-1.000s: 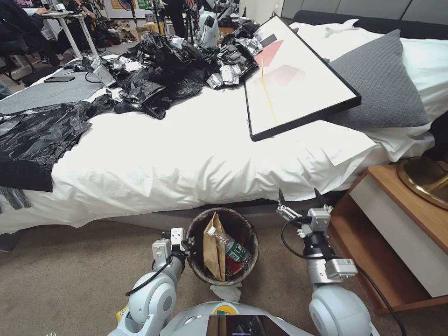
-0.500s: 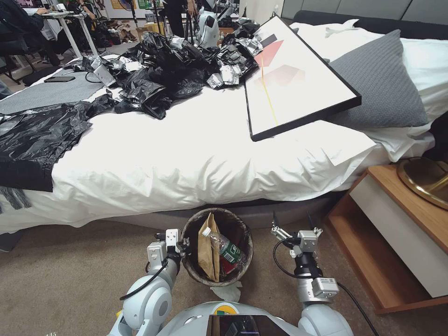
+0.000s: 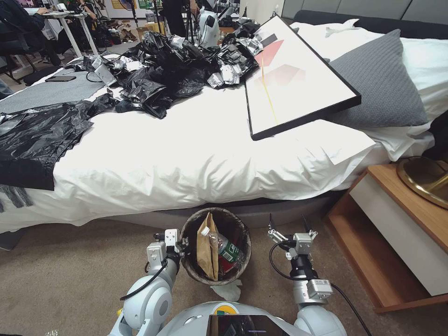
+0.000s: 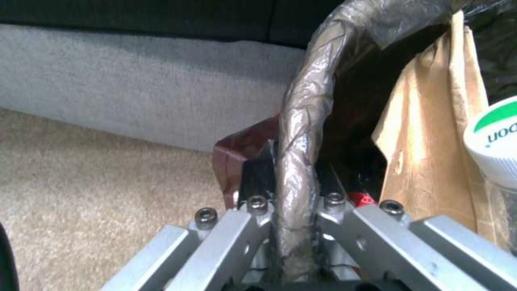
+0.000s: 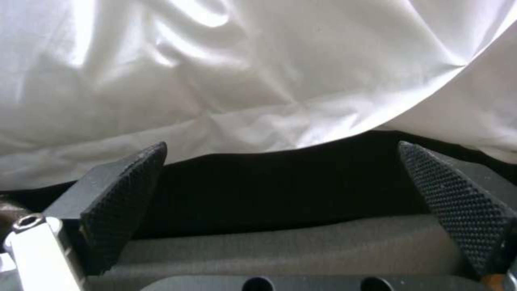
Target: Pick up the trash bin, then pick up the garbage from the floor and place it into the trash bin.
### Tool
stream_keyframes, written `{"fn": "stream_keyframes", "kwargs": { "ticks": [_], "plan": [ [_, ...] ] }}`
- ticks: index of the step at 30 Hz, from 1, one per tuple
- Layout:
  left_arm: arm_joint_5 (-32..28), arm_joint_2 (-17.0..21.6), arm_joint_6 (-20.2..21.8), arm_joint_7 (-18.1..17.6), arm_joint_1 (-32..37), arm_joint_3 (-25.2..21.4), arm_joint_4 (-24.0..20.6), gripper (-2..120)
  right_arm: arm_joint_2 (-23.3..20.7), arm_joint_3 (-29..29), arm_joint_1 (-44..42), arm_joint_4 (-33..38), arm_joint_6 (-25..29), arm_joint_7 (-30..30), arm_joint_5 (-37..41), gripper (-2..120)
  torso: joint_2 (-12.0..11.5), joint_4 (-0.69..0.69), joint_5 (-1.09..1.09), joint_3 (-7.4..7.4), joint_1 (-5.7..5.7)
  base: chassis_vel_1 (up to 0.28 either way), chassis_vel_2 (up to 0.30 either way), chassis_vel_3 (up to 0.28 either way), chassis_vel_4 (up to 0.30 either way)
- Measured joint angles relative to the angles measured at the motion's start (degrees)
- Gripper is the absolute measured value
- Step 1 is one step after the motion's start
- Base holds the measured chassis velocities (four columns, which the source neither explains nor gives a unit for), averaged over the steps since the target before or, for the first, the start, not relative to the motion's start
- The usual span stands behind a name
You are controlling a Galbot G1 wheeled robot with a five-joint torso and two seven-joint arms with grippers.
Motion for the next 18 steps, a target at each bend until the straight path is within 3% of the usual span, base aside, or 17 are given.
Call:
{"fn": "stream_keyframes", "kwargs": {
  "ticks": [6, 18],
  "plan": [
    [0.17, 0.00, -0.36, 0.02, 0.01, -0.10, 0.07, 0, 0.02, 0.00, 0.08, 0.05, 0.12, -0.10, 0.09, 100, 0.00, 0.00, 0.00, 0.00, 0.00, 0.142, -0.129, -0.140, 0.147],
    [0.32, -0.11, -0.90, 0.05, -0.21, -0.07, 0.41, 0, 0.15, -0.16, 0.48, -0.13, 0.28, -0.30, 0.20, 100, 0.00, 0.00, 0.00, 0.00, 0.00, 0.199, -0.213, -0.193, 0.203]
  ]
}}
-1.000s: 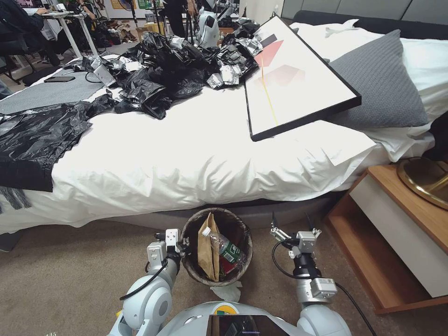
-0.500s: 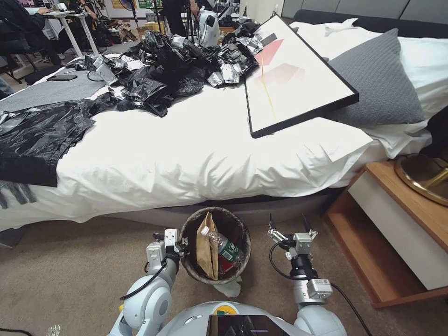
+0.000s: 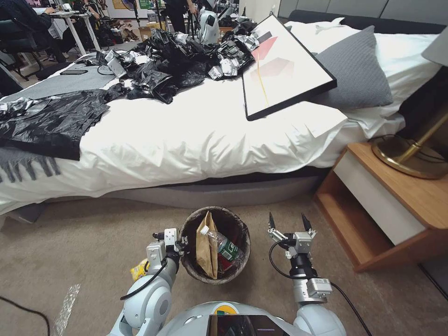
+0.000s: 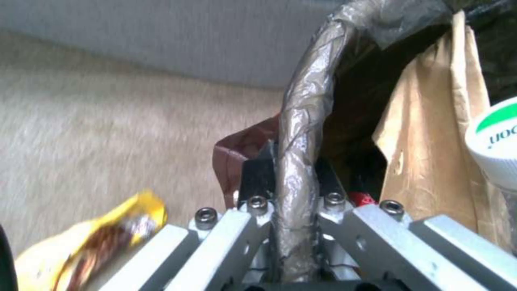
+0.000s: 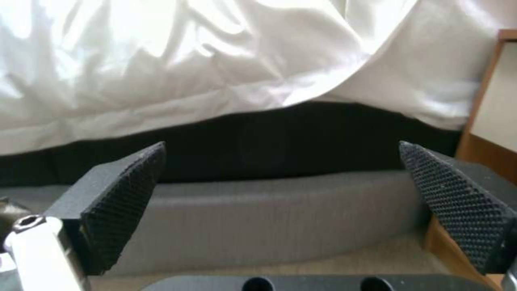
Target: Pick up the trash bin, then pick up the garbage from the floor and place it into the trash bin.
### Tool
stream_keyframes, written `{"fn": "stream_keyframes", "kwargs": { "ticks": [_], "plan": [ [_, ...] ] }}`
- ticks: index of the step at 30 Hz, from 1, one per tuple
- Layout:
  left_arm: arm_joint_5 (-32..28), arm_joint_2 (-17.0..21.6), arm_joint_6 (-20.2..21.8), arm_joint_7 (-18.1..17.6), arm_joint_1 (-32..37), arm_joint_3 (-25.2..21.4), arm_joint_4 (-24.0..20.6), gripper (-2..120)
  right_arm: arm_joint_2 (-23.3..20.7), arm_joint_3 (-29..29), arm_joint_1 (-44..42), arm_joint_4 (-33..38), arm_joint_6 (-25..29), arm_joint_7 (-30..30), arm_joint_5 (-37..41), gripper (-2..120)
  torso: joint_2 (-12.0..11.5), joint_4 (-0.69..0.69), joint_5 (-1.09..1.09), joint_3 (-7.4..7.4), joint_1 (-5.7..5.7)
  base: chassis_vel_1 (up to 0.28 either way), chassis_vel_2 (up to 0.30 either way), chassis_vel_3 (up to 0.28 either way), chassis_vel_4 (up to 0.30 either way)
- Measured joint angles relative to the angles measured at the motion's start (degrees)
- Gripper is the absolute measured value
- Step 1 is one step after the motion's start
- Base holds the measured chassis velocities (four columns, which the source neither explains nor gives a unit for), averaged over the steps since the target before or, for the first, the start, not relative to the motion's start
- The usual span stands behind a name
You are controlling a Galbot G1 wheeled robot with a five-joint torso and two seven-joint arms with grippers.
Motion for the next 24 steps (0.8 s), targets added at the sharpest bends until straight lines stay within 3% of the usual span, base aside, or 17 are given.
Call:
{"fn": "stream_keyframes", "kwargs": {
  "ticks": [9, 24],
  "plan": [
    [0.13, -0.15, -0.26, 0.16, -0.24, 0.09, 0.33, 0, 0.27, -0.04, 1.27, -0.99, 1.34, -0.57, -0.37, 100, 0.00, -0.01, 0.00, -0.02, -0.01, 0.149, -0.136, -0.158, 0.170],
    [1.00, -0.38, -1.21, 0.73, -0.78, 0.27, 0.53, 0, 0.01, 0.39, 3.57, -0.58, 1.60, -1.12, -0.81, 100, 0.00, -0.01, 0.00, 0.00, 0.00, -0.012, 0.014, 0.015, -0.014]
  ]
}}
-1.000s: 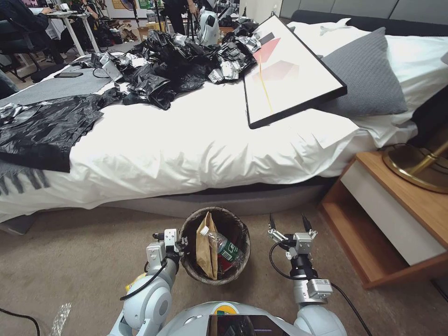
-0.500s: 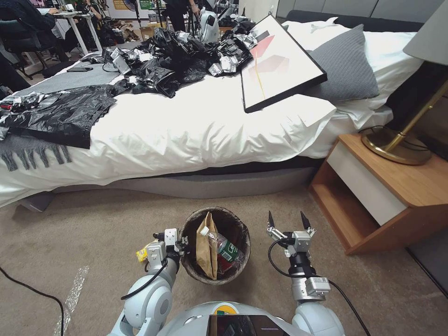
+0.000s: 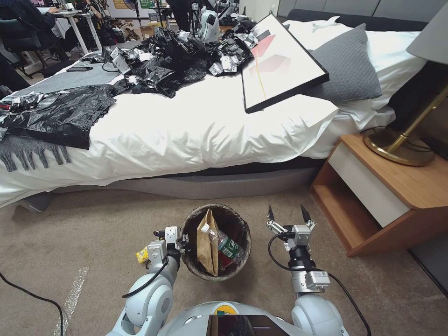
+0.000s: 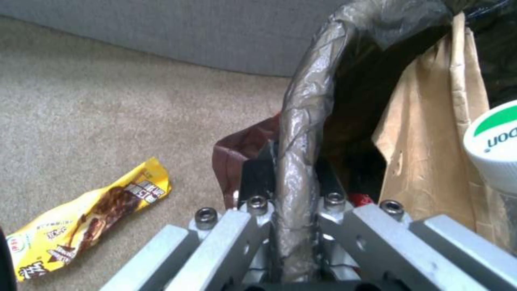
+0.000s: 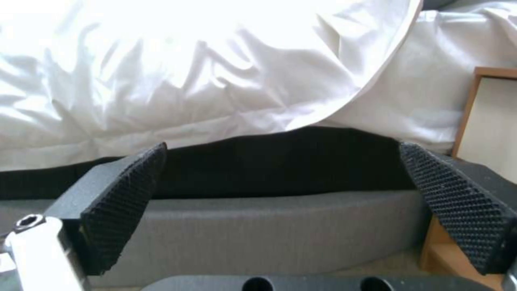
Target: Pick up the trash bin, then pick up the garbage from the floor and place it into the trash bin.
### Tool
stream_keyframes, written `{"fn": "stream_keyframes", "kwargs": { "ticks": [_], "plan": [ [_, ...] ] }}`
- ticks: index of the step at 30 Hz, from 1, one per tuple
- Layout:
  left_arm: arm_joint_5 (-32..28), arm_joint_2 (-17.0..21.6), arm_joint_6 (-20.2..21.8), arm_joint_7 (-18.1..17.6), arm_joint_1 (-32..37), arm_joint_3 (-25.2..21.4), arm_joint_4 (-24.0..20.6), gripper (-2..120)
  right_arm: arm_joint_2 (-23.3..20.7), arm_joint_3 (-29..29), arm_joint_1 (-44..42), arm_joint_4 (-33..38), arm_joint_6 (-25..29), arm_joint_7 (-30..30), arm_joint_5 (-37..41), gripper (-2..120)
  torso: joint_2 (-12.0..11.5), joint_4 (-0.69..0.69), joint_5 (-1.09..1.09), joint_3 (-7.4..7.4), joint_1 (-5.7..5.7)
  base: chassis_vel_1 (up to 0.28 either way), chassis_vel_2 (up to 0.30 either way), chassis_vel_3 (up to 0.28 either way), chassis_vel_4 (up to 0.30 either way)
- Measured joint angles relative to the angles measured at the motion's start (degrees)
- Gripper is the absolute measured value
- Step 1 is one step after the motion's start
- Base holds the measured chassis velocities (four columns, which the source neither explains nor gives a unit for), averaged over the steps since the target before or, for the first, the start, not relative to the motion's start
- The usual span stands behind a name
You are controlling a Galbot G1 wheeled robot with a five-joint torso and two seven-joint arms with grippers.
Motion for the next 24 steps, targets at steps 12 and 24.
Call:
{"fn": "stream_keyframes", "kwargs": {
  "ticks": [12, 24],
  "plan": [
    [0.95, -0.04, -0.56, -0.02, -0.04, -0.48, -0.38, 0, -0.61, 0.30, 1.26, -0.15, -0.36, -0.45, -0.15, 100, 0.00, 0.00, 0.00, 0.00, 0.00, 0.000, 0.000, 0.000, 0.000],
    [1.57, -0.24, -1.28, -0.69, -0.26, -1.97, -1.00, 0, -2.28, -0.09, 3.12, -0.50, -1.37, -1.60, 0.25, 100, 0.00, 0.01, 0.00, 0.00, 0.00, 0.000, 0.000, 0.000, 0.000]
  ]
}}
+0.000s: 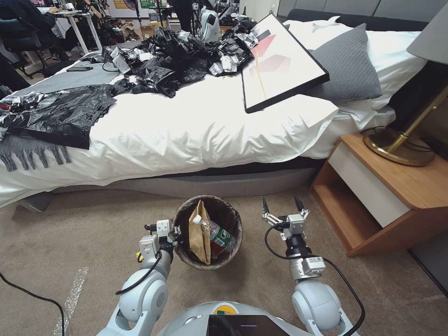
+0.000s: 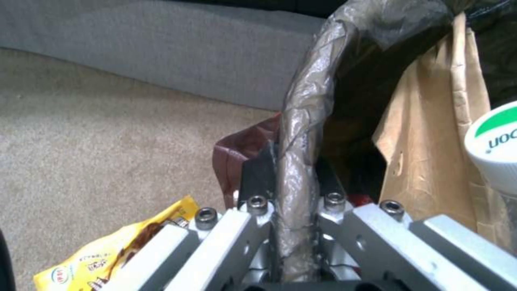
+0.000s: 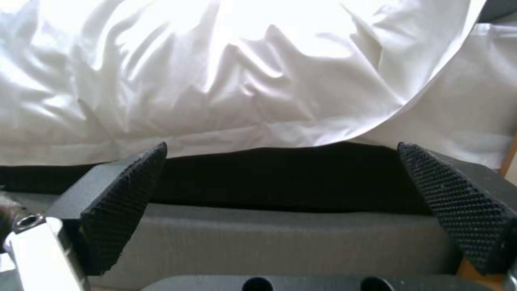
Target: Pick up the trash bin, then pick up the garbage from the floor and place it into the trash bin.
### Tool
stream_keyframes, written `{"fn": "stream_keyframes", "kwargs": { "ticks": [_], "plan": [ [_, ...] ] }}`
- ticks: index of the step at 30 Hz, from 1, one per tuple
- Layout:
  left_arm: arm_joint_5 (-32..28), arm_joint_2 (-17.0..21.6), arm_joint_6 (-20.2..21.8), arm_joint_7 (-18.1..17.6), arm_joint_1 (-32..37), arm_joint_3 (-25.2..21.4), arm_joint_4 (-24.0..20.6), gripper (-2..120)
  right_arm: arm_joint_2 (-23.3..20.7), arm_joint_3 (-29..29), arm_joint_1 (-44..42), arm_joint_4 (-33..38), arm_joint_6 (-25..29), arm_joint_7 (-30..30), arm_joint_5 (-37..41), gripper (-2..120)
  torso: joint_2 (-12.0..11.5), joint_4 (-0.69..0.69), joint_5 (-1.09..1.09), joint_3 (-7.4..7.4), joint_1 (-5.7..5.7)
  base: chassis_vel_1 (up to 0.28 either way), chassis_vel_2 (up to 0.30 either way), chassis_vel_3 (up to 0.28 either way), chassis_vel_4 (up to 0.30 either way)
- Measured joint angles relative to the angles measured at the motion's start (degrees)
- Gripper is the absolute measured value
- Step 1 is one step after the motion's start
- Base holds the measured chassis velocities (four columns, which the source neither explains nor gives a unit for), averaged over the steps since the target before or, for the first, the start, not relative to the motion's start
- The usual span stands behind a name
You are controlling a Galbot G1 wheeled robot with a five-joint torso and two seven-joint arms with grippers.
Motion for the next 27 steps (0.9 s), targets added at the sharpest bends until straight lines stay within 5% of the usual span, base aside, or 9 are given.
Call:
{"fn": "stream_keyframes", "kwargs": {
  "ticks": [27],
  "plan": [
    [-0.25, -0.04, -1.45, 1.09, -0.89, -0.36, 0.07, 0, -0.68, -1.45, 1.62, -0.95, -1.58, -1.01, 0.45, 100, 0.00, 0.00, 0.00, 0.00, 0.00, 0.026, 0.024, 0.023, 0.026]
  ]
}}
